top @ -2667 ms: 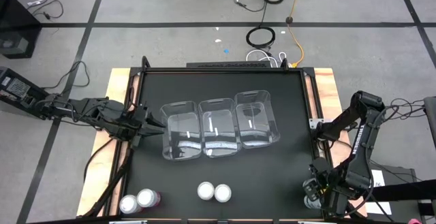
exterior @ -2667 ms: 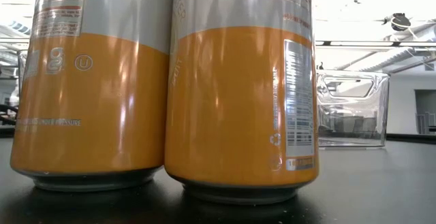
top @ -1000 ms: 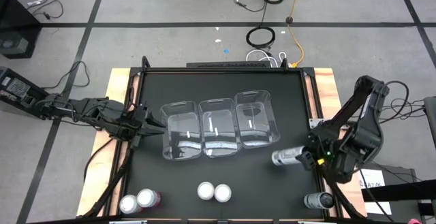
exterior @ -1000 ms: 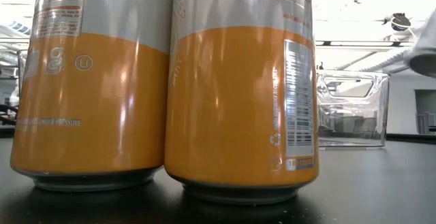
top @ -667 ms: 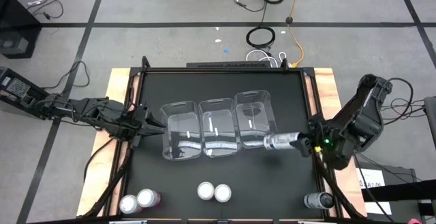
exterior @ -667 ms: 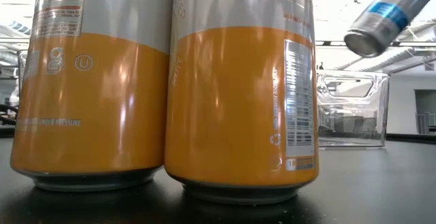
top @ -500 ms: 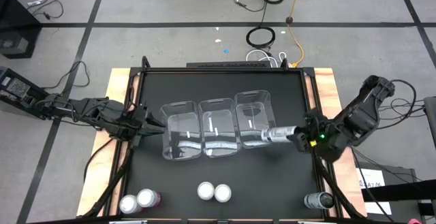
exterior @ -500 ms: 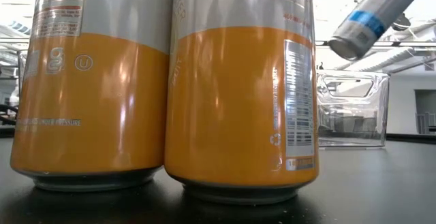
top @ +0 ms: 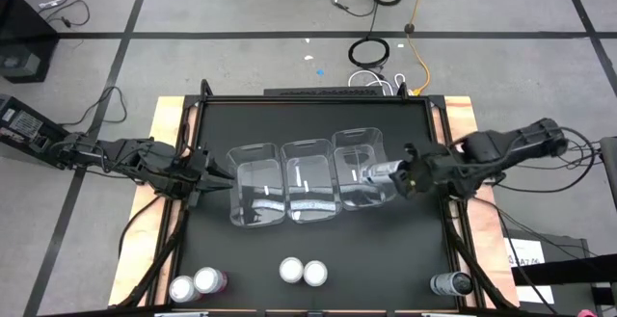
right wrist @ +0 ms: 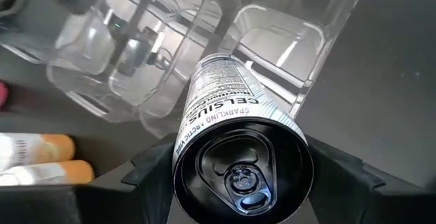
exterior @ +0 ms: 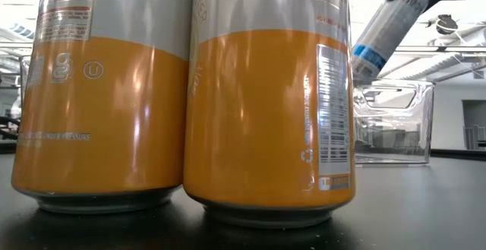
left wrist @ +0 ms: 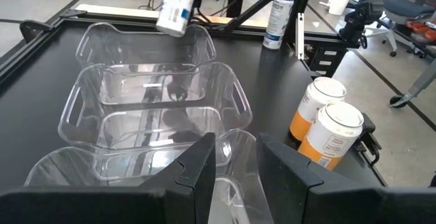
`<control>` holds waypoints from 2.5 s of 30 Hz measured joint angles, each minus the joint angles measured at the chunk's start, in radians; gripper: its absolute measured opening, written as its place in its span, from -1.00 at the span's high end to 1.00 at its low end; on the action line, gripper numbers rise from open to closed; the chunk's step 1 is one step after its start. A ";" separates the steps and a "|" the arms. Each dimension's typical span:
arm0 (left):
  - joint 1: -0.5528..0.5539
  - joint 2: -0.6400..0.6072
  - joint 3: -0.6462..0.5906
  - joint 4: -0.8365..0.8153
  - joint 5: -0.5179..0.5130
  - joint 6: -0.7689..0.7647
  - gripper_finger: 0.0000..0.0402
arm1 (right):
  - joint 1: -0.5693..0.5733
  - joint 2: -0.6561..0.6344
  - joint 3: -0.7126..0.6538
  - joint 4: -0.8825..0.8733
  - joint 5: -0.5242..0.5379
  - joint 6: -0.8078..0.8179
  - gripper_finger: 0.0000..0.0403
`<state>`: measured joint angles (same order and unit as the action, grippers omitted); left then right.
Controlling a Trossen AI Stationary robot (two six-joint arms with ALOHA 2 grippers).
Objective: Sort soda cans
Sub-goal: Put the top black soda can into the right transparent bin
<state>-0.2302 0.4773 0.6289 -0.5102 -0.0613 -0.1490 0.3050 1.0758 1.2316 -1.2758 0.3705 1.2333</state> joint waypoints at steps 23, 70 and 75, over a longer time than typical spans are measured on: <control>0.000 0.000 0.000 0.000 0.000 0.000 0.42 | -0.476 0.522 0.439 -0.241 -0.189 -0.525 -0.26; 0.000 0.000 0.000 -0.005 0.000 -0.002 0.42 | -0.712 0.504 0.159 0.013 -0.266 -0.732 -0.44; 0.000 0.000 0.000 -0.005 0.000 -0.001 0.42 | -0.710 0.504 0.161 0.009 -0.269 -0.715 -0.47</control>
<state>-0.2304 0.4772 0.6289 -0.5152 -0.0616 -0.1505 -0.4049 1.5799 1.3922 -1.2671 0.1016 0.5181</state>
